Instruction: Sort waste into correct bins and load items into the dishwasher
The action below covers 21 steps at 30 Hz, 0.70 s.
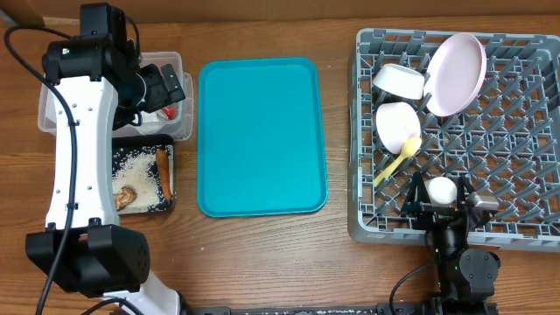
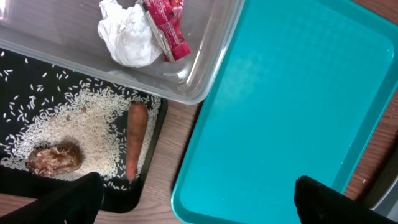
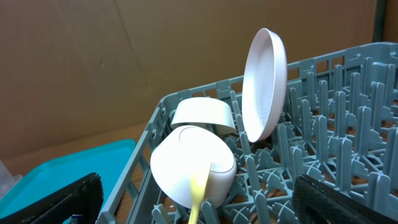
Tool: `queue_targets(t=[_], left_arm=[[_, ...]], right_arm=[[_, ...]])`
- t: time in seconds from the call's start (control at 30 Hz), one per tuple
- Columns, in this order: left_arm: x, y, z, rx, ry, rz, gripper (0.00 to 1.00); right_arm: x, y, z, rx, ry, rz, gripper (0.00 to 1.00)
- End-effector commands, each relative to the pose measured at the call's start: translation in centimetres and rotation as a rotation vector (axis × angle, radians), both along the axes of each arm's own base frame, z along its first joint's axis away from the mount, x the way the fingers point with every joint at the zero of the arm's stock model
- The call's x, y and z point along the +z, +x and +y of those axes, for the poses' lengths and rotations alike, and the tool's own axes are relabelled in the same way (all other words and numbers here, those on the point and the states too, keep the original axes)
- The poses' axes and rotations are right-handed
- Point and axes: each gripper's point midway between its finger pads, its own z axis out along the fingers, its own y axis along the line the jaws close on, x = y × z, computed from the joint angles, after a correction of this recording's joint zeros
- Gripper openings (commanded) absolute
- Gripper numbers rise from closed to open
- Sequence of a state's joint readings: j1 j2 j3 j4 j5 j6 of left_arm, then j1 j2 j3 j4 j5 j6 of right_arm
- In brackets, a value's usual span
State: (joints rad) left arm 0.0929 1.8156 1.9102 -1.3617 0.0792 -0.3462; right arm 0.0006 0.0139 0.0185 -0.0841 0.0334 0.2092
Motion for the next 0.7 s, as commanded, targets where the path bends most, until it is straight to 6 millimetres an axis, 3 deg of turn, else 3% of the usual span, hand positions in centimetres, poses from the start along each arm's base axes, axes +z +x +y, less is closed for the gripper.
queue_targets(t=[0.0,0.2,0.33,0.5,0.67], left_arm=[[1.1,0.1,-0.2,0.012,-0.009,-0.032,1.00],[1.1,-0.3,0.8,0.030,0.046,-0.022,1.00],[3.0,-1.9,1.3,0.021,0.102,-0.042,1.00],[8.9,-4.1,1.8,0.028,0.176,-0.224,1.00],[14.7,-5.4,-0.4,-0.221,0.229,-0.548,1.00]], right_arm=[[-0.3,0.0,0.1,0.003,0.000,0.001,1.00],[-0.3,0.0,0.1,0.003,0.000,0.001,1.00],[-0.3,0.0,0.1,0.003,0.000,0.001,1.00],[-0.3,0.0,0.1,0.003,0.000,0.001,1.00],[-0.3,0.0,0.1,0.003,0.000,0.001,1.00]])
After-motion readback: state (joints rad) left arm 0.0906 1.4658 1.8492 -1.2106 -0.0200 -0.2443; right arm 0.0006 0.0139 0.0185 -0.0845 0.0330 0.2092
